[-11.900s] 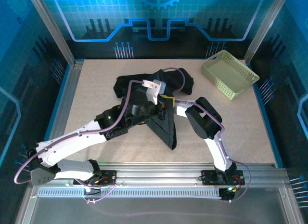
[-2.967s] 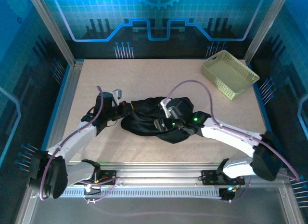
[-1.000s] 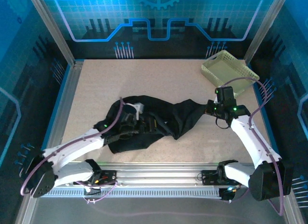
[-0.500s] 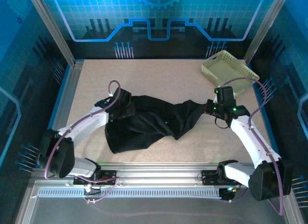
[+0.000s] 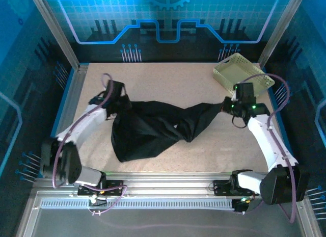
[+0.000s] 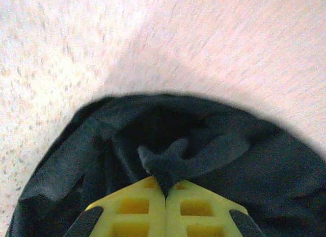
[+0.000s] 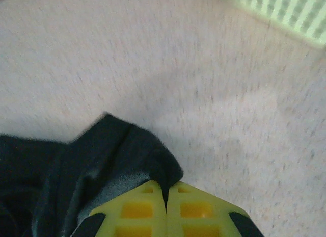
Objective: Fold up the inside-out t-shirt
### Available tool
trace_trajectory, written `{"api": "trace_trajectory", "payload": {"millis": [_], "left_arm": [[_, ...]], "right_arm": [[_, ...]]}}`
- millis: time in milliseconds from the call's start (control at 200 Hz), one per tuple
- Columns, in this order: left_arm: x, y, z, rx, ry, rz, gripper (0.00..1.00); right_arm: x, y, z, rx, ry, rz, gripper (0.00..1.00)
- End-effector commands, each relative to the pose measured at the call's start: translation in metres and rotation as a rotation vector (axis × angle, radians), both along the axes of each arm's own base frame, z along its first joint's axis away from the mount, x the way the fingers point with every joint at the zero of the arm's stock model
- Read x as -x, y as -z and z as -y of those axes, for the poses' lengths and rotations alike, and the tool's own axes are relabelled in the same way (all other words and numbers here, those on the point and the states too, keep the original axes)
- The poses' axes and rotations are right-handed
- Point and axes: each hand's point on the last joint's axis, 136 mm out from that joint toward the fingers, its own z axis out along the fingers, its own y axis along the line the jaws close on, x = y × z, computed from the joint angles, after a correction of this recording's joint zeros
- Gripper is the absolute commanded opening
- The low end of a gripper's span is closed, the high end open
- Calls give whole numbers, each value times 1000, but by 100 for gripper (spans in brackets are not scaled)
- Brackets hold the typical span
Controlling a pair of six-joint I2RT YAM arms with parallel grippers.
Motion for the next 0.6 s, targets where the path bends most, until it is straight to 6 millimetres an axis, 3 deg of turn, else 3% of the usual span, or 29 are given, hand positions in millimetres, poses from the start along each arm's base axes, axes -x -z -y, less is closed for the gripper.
{"api": "trace_trajectory", "payload": {"millis": [0,45,95,140,195,320,420,510,595], "left_arm": [[5,-163,13,193,97,451,0],[21,-200,15,216,113,559,0],[38,-224,22,248,152,641,0],[48,-227,30,267,187,655,0],[56,-212,38,299,220,625,0],[72,-134,61,391,281,476,0],[89,-52,74,427,281,290,0],[108,11,80,437,271,144,0],[123,42,79,459,256,80,0]], "right_arm": [[-8,-65,19,13,36,143,0],[-7,-75,25,12,57,169,0],[-5,-78,28,7,67,179,0],[-2,-74,28,4,70,175,0],[2,-56,25,-13,68,145,0],[19,14,21,-49,79,-4,1],[45,77,21,-64,115,-157,43],[53,91,13,-39,85,-191,64],[48,75,-13,23,-9,-138,73]]}}
